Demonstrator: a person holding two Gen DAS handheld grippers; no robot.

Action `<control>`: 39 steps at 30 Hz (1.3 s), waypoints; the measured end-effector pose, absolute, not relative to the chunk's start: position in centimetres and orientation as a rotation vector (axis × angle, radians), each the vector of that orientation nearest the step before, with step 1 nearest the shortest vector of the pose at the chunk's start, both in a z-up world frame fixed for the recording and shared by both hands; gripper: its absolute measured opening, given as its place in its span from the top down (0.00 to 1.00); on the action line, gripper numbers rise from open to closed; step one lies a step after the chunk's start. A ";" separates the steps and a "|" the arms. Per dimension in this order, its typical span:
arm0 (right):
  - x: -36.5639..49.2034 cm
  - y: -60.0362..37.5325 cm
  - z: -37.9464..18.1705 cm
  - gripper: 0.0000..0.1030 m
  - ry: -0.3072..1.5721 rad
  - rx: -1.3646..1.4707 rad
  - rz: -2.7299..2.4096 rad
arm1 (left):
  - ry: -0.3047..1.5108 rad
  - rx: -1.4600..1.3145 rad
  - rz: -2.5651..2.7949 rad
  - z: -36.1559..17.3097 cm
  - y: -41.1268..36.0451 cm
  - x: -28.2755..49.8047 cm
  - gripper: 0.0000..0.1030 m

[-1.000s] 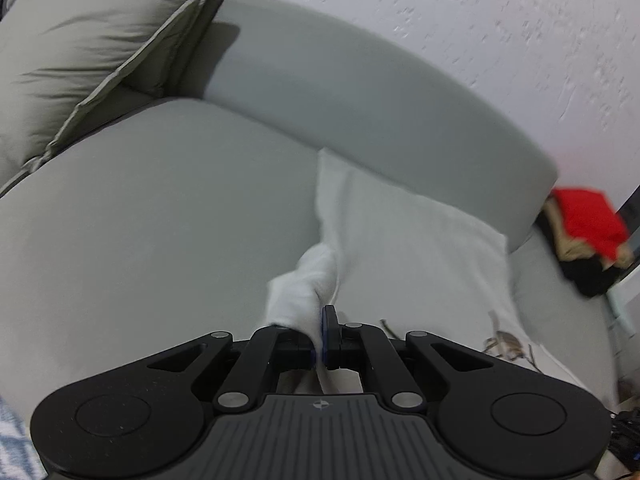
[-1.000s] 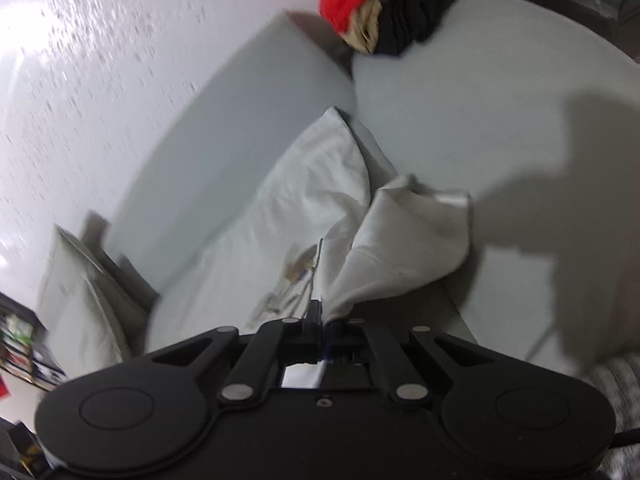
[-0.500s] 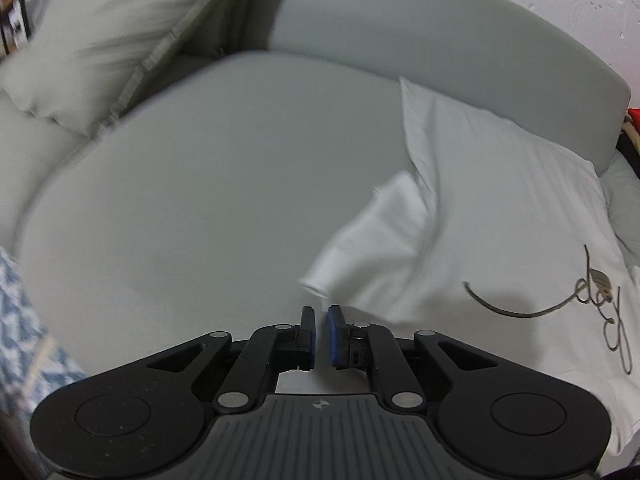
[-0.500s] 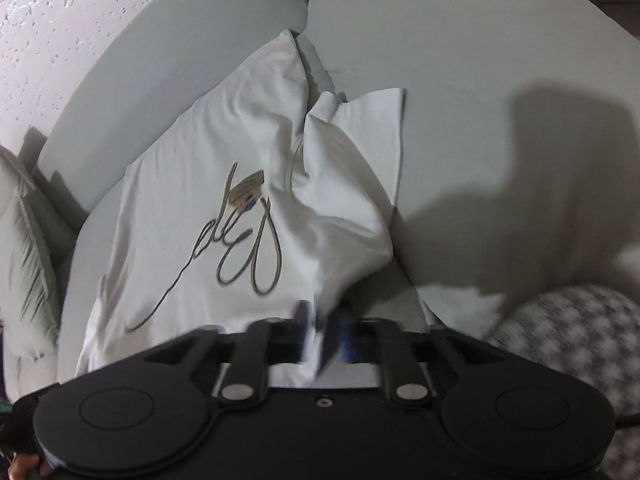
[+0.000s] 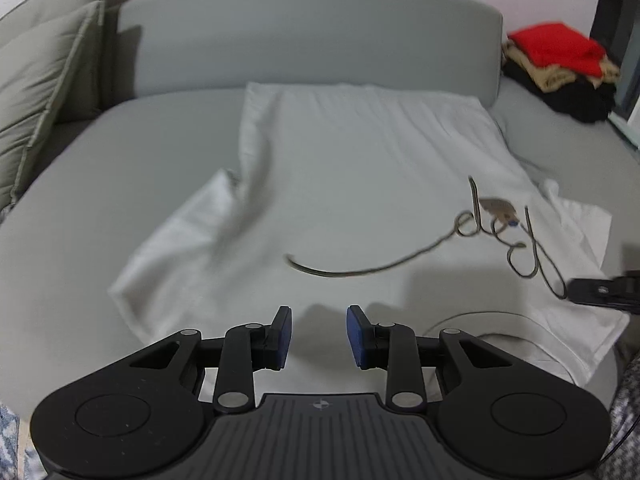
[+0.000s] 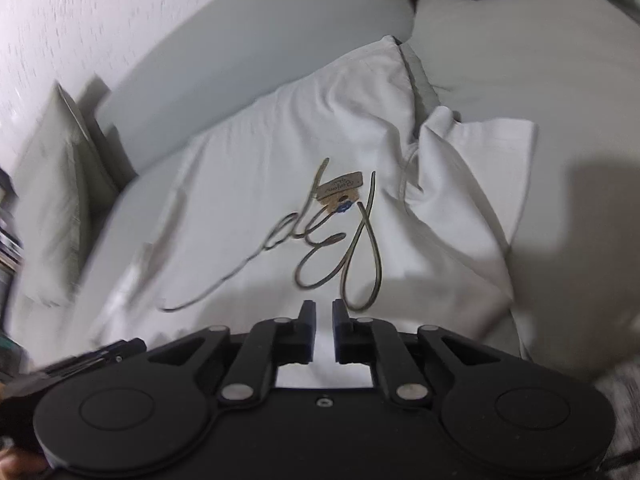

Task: Fold clothes
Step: 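Lower the shirt and lay it flat on the sofa with both grippers, then open both grippers and release the flattened shirt, logo side up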

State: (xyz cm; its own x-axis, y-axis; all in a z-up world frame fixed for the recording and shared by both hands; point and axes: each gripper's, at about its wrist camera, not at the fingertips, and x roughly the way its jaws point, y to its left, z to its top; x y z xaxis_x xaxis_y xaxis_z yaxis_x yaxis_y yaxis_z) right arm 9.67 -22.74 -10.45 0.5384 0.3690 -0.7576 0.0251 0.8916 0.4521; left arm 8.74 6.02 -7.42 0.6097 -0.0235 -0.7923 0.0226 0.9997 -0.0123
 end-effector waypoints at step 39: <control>15.9 -35.2 -11.3 0.98 0.741 0.566 -0.087 | 0.966 -0.019 -0.133 -7.9 5.5 7.3 0.55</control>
